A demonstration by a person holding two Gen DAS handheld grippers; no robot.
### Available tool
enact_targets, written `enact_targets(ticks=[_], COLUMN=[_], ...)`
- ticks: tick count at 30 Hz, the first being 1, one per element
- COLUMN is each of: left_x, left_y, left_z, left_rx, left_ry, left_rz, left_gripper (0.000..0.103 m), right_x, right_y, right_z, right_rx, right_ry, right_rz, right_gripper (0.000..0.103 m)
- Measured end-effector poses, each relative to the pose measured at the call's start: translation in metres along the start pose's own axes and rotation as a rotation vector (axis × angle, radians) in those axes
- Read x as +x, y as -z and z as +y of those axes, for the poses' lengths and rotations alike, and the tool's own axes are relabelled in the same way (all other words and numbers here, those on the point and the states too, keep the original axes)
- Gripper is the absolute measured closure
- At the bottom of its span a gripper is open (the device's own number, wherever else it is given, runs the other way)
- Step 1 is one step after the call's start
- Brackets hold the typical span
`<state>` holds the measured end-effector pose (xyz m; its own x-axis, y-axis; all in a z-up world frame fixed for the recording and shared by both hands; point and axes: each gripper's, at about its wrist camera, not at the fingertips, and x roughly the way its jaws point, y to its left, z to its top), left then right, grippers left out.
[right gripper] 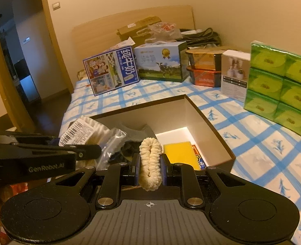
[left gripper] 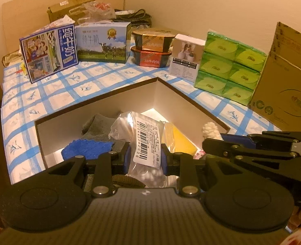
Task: Organize soft objects
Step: 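Carry the swab bag and knitted ring over the box and lower them in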
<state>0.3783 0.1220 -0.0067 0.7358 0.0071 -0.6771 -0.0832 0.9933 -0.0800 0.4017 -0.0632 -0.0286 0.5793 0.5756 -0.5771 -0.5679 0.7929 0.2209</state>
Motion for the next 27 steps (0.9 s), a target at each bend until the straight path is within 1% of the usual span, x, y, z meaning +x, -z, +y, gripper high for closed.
enact_targets(ticks=[9, 18, 21, 23, 27], left_x=[0.033, 0.054, 0.059, 0.062, 0.062], left_y=[-0.001, 0.000, 0.000, -0.001, -0.002], left_z=[0.011, 0.012, 0.013, 0.016, 0.018], left_rx=[-0.028, -0.035, -0.055, -0.072, -0.077], left_ry=[-0.005, 0.003, 0.002, -0.006, -0.003], left_rz=[0.039, 0.065, 0.070, 0.071, 0.066], left_gripper=[0.076, 0.076, 0.076, 0.069, 0.065], right_x=[0.042, 0.063, 0.067, 0.069, 0.071], right_y=[-0.003, -0.002, -0.002, -0.002, -0.003], right_z=[-0.011, -0.022, -0.027, -0.030, -0.032], right_rx=[-0.004, 0.010, 0.023, 0.035, 0.044], right_ry=[-0.015, -0.019, -0.022, -0.028, -0.029], right_rz=[0.032, 0.053, 0.057, 0.057, 0.056], right_gripper=[0.083, 0.083, 0.083, 0.082, 0.082])
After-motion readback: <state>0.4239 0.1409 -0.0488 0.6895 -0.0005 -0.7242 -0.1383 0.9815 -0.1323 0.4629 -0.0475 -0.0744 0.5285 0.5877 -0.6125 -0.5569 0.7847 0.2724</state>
